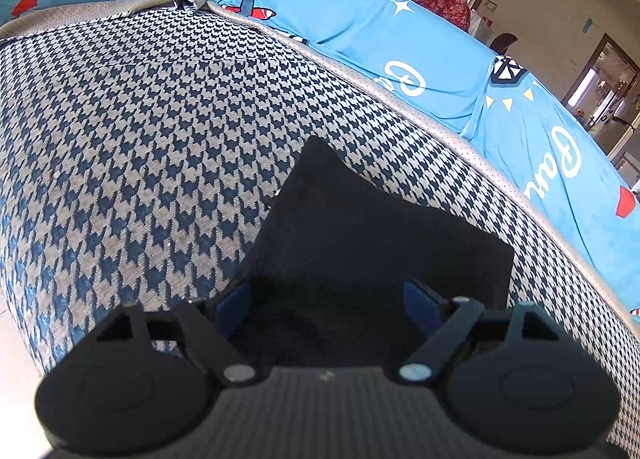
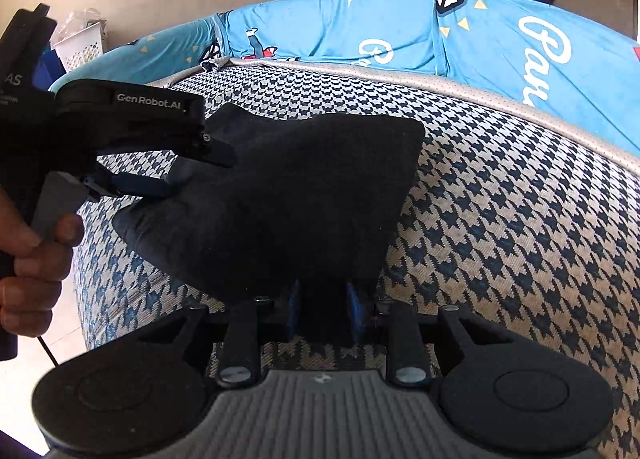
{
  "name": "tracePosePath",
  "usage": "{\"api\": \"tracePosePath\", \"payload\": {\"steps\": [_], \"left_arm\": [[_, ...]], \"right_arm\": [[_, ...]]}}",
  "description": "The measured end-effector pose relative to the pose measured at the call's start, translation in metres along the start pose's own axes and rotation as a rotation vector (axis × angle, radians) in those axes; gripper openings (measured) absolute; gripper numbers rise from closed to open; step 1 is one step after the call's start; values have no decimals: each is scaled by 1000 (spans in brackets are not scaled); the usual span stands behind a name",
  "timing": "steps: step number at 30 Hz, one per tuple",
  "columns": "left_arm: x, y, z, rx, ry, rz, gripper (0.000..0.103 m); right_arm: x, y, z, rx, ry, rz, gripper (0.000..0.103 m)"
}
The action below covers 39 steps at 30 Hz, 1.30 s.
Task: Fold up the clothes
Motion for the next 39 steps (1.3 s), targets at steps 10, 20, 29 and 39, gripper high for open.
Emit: {"api": "tracePosePath", "payload": {"steps": [10, 20, 29, 39], "left_arm": [[-11, -10, -30, -40, -27, -11, 87], [-32, 2, -10, 167, -123, 164, 91], [-43, 20, -31, 251, -89, 255, 103], [-62, 41, -62, 266, -52, 305, 103]], "right_arm": [[0, 1, -18, 48, 33, 55, 28], [-12, -8, -21, 22, -23, 52, 35], [-13, -11, -42, -4, -100, 108, 54], [-11, -5, -73, -65, -158, 154, 81]]}}
Point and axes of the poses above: each gripper's, at about its wrist camera, not at the fingertips, and z roughly the way its jaws point, y to its right, x to its top, the point moved 1 cm from there along z, roughly the way its jaws point, and after that the axes turned 3 degrees about -y, right-handed, at the moved point
